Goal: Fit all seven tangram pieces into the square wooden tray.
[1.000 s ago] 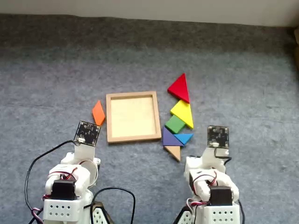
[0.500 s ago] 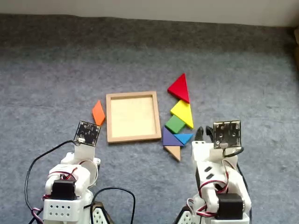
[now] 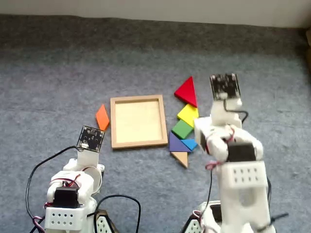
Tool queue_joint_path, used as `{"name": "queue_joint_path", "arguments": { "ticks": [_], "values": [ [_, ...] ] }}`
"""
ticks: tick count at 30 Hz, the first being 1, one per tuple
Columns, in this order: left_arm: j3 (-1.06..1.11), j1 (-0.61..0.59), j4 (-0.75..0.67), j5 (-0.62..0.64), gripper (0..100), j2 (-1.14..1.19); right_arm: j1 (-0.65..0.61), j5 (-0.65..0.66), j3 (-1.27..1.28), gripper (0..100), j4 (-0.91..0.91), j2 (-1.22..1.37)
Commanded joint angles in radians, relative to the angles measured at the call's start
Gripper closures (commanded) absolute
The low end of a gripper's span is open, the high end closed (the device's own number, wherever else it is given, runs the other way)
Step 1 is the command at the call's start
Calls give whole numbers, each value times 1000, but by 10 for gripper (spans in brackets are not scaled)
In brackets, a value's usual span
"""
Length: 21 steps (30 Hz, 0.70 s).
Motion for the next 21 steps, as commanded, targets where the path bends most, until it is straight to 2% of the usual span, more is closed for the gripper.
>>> {"name": "queue_joint_path", "arguments": {
  "ticks": [1, 10, 21],
  "values": [
    [21, -8, 3, 9, 968, -15, -35, 6, -154, 728, -21, 222],
    [21, -8, 3, 9, 968, -15, -150, 5, -358, 724, -21, 624],
    [21, -8, 3, 9, 968, -15, -159, 5, -736, 723, 131, 986]
  ]
}}
